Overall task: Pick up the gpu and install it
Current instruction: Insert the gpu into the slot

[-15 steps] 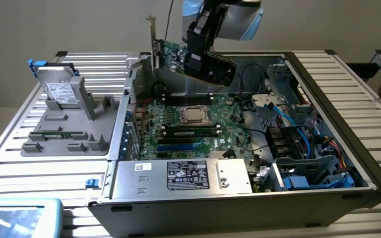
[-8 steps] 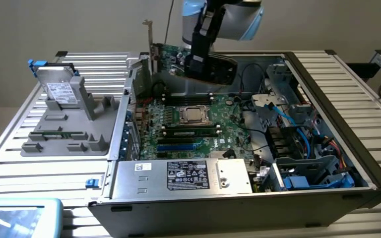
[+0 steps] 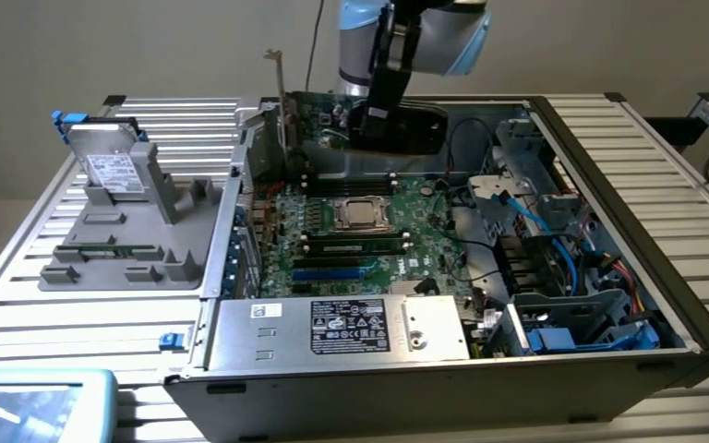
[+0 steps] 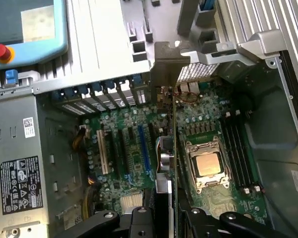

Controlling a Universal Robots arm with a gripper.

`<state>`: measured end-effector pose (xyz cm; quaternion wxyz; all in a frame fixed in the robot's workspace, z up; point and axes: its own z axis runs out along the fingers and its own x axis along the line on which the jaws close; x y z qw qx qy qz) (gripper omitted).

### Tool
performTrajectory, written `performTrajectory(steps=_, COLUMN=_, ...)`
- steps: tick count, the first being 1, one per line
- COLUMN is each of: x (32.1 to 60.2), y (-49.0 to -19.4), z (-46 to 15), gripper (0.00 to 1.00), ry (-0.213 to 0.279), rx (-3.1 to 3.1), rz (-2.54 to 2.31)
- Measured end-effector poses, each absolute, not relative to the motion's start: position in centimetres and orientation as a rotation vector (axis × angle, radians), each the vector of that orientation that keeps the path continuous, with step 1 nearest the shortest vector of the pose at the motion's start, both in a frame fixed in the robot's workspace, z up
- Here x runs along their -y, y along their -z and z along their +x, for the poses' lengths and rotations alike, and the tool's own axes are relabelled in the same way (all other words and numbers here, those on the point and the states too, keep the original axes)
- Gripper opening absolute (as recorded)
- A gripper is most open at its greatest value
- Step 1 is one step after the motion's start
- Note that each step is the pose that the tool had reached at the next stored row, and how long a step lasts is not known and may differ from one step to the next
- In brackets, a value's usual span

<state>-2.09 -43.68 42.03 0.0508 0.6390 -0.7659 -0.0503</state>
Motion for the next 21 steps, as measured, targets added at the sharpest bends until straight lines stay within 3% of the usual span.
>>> performTrajectory(steps=5, x=43.69, y=-41.96, z=-2.09, gripper=0.28, ry=0.125, rx=2.267, rz=2.042)
performTrajectory(steps=21, x=43.67, y=-41.50, z=-2.22, gripper=0.28, ry=0.102, rx=2.235, rz=2.058)
